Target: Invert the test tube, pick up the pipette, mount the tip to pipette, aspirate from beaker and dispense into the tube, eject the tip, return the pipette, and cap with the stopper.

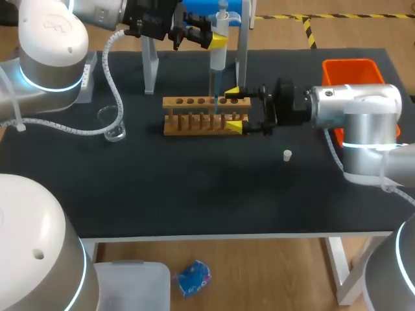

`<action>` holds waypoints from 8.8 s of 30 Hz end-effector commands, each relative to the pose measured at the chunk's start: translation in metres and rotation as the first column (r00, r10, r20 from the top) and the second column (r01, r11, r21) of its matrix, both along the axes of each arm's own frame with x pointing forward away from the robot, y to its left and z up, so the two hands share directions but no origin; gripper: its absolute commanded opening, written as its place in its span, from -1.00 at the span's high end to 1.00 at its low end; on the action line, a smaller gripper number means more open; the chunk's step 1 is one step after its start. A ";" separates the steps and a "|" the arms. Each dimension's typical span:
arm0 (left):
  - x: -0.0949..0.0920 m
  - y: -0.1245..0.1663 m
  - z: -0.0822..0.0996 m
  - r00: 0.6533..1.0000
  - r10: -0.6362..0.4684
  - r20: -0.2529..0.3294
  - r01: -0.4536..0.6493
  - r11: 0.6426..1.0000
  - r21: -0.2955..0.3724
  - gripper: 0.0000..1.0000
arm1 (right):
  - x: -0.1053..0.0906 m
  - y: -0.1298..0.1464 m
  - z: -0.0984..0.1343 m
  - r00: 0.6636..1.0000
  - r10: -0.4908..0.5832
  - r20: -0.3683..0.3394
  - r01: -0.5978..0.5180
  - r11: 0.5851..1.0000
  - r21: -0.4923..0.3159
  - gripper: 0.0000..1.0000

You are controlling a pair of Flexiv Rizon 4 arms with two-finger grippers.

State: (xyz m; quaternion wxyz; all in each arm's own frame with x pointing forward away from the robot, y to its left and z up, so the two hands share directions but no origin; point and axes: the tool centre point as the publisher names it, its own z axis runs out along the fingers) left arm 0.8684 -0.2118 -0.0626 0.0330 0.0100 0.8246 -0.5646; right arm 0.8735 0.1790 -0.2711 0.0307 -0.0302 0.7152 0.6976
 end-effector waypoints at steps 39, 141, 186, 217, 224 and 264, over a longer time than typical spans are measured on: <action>0.066 0.202 -0.017 0.978 0.198 0.065 -0.202 0.978 0.051 1.00 | -0.010 -0.015 -0.004 1.000 -0.008 0.003 0.008 0.999 -0.040 -1.00; 0.070 0.247 -0.064 0.965 0.256 0.050 -0.258 0.965 0.047 1.00 | 0.016 0.235 -0.069 0.980 -0.187 -0.067 0.171 0.966 -0.196 -1.00; 0.083 0.257 -0.109 0.943 0.333 0.010 -0.333 0.943 0.006 1.00 | 0.016 0.235 -0.069 0.980 -0.187 -0.067 0.171 0.966 -0.196 -1.00; 0.081 0.260 -0.117 0.939 0.345 0.004 -0.345 0.938 -0.022 1.00 | 0.016 0.235 -0.069 0.980 -0.187 -0.067 0.171 0.966 -0.196 -1.00; 0.083 0.264 -0.129 0.936 0.353 -0.013 -0.353 0.935 -0.033 1.00 | 0.016 0.235 -0.069 0.980 -0.187 -0.067 0.171 0.966 -0.196 -1.00; 0.095 0.279 -0.146 0.923 0.383 -0.028 -0.383 0.923 -0.034 1.00 | 0.016 0.235 -0.069 0.980 -0.187 -0.067 0.171 0.966 -0.196 -1.00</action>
